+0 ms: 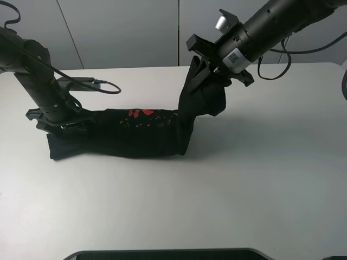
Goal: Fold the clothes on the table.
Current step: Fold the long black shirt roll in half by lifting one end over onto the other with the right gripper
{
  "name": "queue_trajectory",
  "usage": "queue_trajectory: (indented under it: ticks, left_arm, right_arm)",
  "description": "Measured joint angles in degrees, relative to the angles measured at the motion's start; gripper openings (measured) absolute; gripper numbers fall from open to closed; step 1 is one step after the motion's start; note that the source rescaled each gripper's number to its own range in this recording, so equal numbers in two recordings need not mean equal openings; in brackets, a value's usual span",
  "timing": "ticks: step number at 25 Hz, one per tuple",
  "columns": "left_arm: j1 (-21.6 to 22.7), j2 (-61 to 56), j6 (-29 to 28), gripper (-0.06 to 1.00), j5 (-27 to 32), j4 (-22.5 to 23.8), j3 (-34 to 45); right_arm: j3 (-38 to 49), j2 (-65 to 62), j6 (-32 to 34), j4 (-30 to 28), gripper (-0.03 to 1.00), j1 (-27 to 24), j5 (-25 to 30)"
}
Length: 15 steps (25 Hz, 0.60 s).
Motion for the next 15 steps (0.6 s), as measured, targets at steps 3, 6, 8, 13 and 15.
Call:
queue_trajectory:
  ticks: [3, 6, 8, 13, 15]
  left_arm:
    - [0.0, 0.0, 0.0, 0.97, 0.0, 0.0, 0.0]
    - [0.0, 0.0, 0.0, 0.97, 0.0, 0.0, 0.0]
    - [0.0, 0.0, 0.0, 0.97, 0.0, 0.0, 0.0]
    - [0.0, 0.0, 0.0, 0.97, 0.0, 0.0, 0.0]
    - [0.0, 0.0, 0.0, 0.97, 0.0, 0.0, 0.0]
  right_arm:
    - [-0.09, 1.02, -1.92, 3.85, 0.08, 1.82, -2.97]
    - [-0.09, 3.16, -3.1, 6.73, 0.08, 5.14, -6.98]
    - [-0.78, 5.39, -4.21, 8.92, 0.08, 7.68, -9.13]
    - [-5.11, 12.13, -8.49, 17.63, 0.08, 11.36, -10.63]
    - [-6.87, 14.61, -9.82, 20.35, 0.08, 12.42, -10.8]
